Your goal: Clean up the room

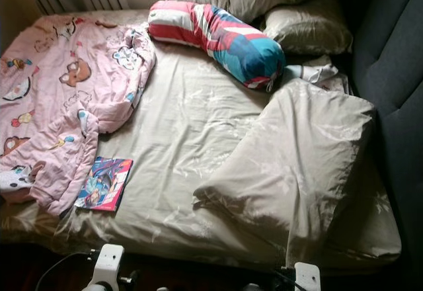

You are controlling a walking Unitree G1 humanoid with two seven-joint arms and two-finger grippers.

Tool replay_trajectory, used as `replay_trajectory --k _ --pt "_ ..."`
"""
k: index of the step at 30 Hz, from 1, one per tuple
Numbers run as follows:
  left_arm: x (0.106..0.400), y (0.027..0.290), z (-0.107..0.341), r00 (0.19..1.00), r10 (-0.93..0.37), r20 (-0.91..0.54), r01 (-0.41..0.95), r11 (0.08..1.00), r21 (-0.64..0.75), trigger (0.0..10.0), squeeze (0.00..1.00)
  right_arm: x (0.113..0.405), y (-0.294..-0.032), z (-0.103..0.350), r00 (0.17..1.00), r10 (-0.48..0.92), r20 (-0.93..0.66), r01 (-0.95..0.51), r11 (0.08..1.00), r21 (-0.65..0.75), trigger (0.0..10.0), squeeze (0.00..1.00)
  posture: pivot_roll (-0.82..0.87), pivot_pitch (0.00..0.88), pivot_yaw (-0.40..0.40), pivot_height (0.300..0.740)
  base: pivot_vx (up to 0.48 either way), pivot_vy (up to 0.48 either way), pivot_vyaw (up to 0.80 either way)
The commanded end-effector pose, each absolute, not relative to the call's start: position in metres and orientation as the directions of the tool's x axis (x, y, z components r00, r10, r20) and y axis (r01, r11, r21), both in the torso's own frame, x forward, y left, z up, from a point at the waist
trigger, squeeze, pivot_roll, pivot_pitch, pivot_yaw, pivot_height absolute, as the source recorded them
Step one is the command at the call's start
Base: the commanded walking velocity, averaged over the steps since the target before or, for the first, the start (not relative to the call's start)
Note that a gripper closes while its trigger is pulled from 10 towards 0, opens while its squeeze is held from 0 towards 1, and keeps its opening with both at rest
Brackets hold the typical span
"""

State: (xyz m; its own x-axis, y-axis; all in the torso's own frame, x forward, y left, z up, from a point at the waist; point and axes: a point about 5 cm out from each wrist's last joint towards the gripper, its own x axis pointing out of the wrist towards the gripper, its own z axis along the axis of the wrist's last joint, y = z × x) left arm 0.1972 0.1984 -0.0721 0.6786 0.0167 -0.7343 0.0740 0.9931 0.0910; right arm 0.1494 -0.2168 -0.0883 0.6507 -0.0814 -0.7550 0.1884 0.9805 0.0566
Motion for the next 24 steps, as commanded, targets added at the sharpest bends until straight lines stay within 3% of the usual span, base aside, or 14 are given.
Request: replay_trajectory --k 1,24 --pt "0.188 0.2028 -0.0765 0.656 0.035 -0.754 0.05 0.995 0.089 10.0 0.0 0.1408 -0.2151 -0.0918 0.637 -0.083 -0.767 0.207 0.976 0.066 10.0 0.0 -0.04 0.187 0.067 0.74 0.0 0.0 0.0" --pt "0.1791 0.2004 -0.0809 0.646 0.03 -0.763 0.048 0.996 0.08 10.0 0.0 0.1379 -0.2177 -0.091 0.655 -0.084 -0.751 0.203 0.977 0.068 10.0 0.0 -0.04 0.138 0.059 0.74 0.0 0.0 0.0"
